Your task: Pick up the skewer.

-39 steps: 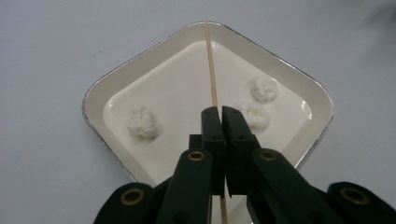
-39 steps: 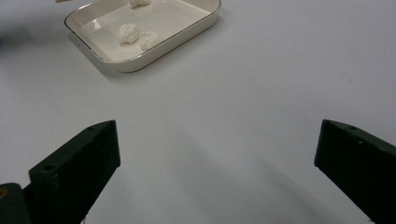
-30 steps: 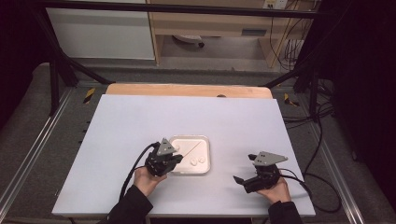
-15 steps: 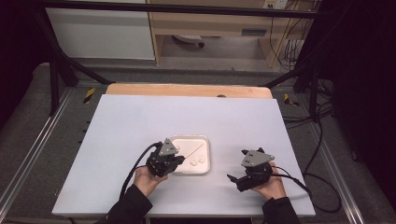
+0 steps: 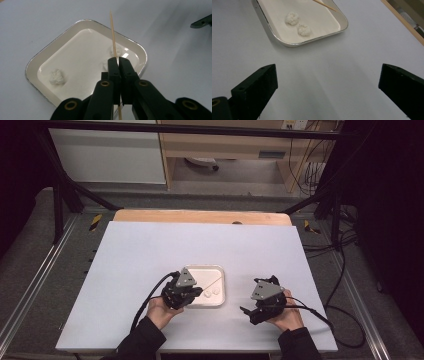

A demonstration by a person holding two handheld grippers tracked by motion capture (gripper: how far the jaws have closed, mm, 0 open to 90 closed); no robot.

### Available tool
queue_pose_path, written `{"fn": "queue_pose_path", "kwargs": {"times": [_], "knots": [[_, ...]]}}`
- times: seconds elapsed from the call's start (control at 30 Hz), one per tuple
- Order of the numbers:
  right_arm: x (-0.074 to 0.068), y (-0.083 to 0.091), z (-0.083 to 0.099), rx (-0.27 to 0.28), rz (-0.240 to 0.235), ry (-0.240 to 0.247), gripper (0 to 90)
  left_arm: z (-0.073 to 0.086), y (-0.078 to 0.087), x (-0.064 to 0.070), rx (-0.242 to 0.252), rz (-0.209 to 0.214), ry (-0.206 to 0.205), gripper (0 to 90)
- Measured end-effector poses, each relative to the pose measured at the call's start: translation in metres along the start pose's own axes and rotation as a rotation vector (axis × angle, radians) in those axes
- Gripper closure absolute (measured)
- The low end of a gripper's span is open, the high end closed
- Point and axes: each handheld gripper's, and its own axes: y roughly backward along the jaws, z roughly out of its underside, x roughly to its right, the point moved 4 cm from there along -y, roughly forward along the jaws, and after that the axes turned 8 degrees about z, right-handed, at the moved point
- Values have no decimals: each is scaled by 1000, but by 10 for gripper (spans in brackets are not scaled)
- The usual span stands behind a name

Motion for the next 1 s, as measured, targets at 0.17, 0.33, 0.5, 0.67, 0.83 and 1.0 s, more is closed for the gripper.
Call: {"fn": "queue_pose_path", "kwargs": {"times": [0.17, 0.33, 0.5, 0.67, 0.83, 1.0], "knots": [[-2, -1, -2, -6, 6, 34, 38, -4, -4, 4, -9, 11, -15, 886], [-5, -1, -4, -11, 9, 66, 50, -8, -9, 9, -19, 26, -35, 886], [-7, -3, -6, -18, 16, 106, 61, -12, -12, 14, -28, 43, -56, 886], [-10, -4, -9, -21, 19, 149, 83, -17, -17, 19, -43, 59, -78, 886], [-12, -5, -10, -28, 28, 204, 104, -22, -22, 26, -59, 74, -107, 886], [-15, -4, -12, -20, 39, 254, 136, -26, -26, 30, -69, 89, -122, 886]]}}
